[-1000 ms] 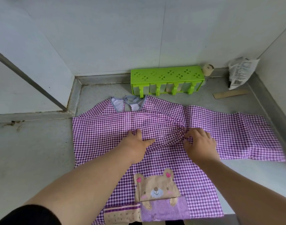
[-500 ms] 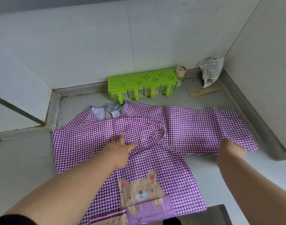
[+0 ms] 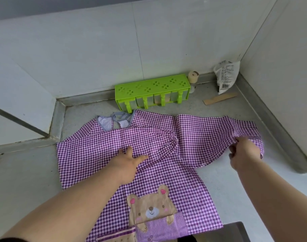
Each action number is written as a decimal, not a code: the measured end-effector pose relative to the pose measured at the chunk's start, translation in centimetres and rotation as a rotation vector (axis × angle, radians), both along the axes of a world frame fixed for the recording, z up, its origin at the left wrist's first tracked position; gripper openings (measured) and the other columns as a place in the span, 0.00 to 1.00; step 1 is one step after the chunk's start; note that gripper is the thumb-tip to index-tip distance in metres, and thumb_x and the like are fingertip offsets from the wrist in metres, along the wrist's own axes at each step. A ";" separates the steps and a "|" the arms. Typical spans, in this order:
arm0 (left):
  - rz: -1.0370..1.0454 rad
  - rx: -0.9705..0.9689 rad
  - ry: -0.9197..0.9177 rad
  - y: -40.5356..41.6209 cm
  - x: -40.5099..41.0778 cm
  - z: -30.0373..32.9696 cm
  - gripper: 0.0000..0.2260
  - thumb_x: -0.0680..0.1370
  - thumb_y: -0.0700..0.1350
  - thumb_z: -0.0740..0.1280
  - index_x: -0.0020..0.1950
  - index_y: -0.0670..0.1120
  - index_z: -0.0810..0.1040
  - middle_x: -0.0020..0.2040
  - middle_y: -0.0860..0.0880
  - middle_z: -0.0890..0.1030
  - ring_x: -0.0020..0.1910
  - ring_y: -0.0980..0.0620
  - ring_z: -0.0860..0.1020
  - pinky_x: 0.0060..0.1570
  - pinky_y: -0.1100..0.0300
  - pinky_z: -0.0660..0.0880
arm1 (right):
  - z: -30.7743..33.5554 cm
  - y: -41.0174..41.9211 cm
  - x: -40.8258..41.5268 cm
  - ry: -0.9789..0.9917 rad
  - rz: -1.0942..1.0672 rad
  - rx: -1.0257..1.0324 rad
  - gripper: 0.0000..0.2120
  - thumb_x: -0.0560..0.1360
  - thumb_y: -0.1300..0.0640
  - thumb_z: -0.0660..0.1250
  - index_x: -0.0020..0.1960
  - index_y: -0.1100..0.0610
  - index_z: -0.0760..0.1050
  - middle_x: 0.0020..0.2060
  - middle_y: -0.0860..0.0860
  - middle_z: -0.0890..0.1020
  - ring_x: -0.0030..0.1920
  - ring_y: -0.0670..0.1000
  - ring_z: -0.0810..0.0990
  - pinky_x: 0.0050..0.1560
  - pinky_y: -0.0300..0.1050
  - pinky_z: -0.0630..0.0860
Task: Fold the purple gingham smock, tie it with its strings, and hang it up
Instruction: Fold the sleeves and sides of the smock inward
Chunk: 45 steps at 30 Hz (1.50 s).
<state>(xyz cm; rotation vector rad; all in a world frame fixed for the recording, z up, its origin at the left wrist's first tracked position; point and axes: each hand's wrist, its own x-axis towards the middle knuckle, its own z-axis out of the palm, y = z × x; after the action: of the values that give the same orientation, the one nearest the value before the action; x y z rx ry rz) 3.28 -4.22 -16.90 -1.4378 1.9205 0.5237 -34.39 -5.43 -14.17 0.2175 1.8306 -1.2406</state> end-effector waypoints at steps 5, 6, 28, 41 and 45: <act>0.028 -0.005 0.055 0.0 0.5 0.2 0.38 0.85 0.43 0.61 0.81 0.73 0.43 0.87 0.44 0.42 0.85 0.34 0.47 0.77 0.40 0.66 | 7.2 -2.3 7.1 0.382 0.219 -0.310 0.15 0.81 0.64 0.62 0.36 0.53 0.68 0.34 0.50 0.75 0.31 0.45 0.75 0.30 0.37 0.71; 0.037 -0.008 0.075 0.0 0.6 0.3 0.35 0.85 0.45 0.61 0.81 0.72 0.44 0.87 0.45 0.43 0.85 0.35 0.48 0.78 0.39 0.65 | 7.9 -2.2 9.4 0.481 0.393 -0.362 0.17 0.81 0.62 0.63 0.34 0.54 0.66 0.30 0.50 0.74 0.27 0.43 0.73 0.27 0.36 0.69; 1.064 -0.019 0.802 5.2 13.9 -0.6 0.06 0.80 0.52 0.66 0.47 0.53 0.82 0.51 0.55 0.84 0.50 0.51 0.81 0.56 0.52 0.75 | -0.7 0.9 24.8 1.260 2.073 0.160 0.49 0.67 0.29 0.74 0.80 0.46 0.58 0.77 0.50 0.63 0.75 0.58 0.66 0.67 0.61 0.76; 1.855 -0.434 1.050 3.9 19.3 -2.6 0.28 0.75 0.48 0.78 0.73 0.51 0.73 0.65 0.48 0.80 0.58 0.42 0.83 0.49 0.47 0.85 | -1.4 0.8 26.7 1.344 2.194 0.305 0.67 0.57 0.20 0.71 0.81 0.53 0.47 0.78 0.57 0.57 0.75 0.62 0.62 0.64 0.61 0.78; 1.575 -0.469 0.857 4.4 19.9 -2.2 0.12 0.81 0.46 0.67 0.65 0.49 0.80 0.55 0.47 0.83 0.52 0.42 0.84 0.57 0.43 0.84 | -1.4 0.9 26.5 1.350 2.181 0.286 0.66 0.57 0.18 0.69 0.81 0.52 0.49 0.77 0.56 0.58 0.75 0.62 0.63 0.64 0.61 0.78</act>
<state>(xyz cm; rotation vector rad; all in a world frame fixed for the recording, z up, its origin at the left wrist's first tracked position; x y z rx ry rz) 23.14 0.16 -19.12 -3.3002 0.9302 1.6141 -7.86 -4.56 -15.54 -2.2411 1.5864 0.7370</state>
